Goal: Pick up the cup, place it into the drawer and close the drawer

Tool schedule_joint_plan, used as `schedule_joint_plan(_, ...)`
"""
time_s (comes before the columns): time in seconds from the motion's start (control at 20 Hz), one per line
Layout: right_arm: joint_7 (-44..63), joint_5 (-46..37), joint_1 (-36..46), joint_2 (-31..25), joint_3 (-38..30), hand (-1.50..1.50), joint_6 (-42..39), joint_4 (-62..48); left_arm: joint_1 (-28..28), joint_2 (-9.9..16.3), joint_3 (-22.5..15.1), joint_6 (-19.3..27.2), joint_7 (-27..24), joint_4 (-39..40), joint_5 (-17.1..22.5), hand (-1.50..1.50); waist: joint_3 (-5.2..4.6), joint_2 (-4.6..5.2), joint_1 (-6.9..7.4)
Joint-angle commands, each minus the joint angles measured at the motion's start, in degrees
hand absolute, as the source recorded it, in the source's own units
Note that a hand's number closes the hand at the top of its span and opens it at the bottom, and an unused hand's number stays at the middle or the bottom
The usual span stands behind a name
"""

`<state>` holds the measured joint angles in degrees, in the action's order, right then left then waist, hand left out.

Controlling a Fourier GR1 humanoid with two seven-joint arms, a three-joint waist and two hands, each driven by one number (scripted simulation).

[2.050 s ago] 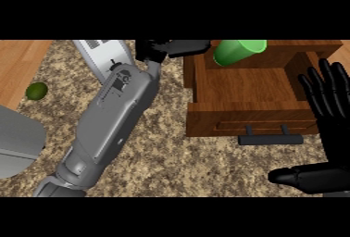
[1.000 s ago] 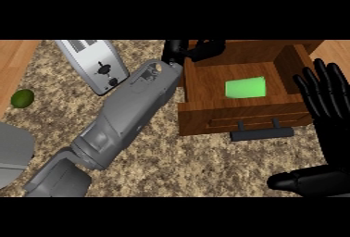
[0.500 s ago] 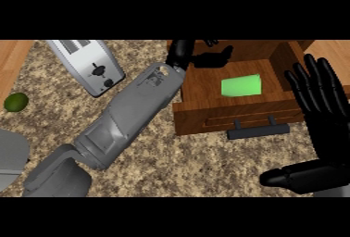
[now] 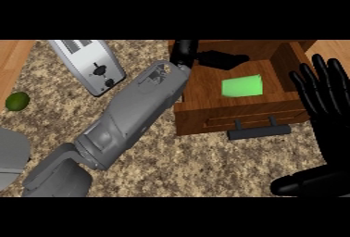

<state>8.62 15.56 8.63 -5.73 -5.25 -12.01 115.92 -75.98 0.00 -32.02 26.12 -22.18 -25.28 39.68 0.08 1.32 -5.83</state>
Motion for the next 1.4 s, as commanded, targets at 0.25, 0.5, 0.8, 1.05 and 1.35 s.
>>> schedule_joint_plan(0.25, 0.71, 5.07, -2.33, -2.04, -2.82, -1.5, -3.02, 0.29, -0.09, 0.0, 5.68, -4.38, -2.48, -5.28, 5.63, -1.5, -0.05, -1.17, 4.58)
schedule_joint_plan(0.5, 0.67, 2.72, -3.5, -5.6, -2.26, 1.5, -6.68, 1.81, 6.07, 3.82, 7.26, -3.8, -2.75, -10.82, 4.99, -1.5, -0.08, -1.48, 5.91)
schedule_joint_plan(0.8, 2.62, -3.42, -4.75, -10.22, -1.06, 1.5, -9.06, 6.4, 15.27, 9.6, 7.96, -0.47, 0.78, -23.88, 5.62, -1.5, -0.12, -2.03, 7.22)
schedule_joint_plan(1.05, -0.32, -10.48, -7.93, -11.1, 1.15, 1.5, -11.28, 4.15, 27.03, 16.96, 8.42, -1.26, 4.26, -36.97, 6.87, -1.5, -0.08, -2.03, 8.08)
schedule_joint_plan(1.35, -2.47, -19.44, -5.95, -7.75, 6.35, 1.5, -8.65, -2.7, 39.32, 24.61, 11.99, -5.91, 4.08, -46.73, 7.27, -1.5, -0.07, -1.49, 7.33)
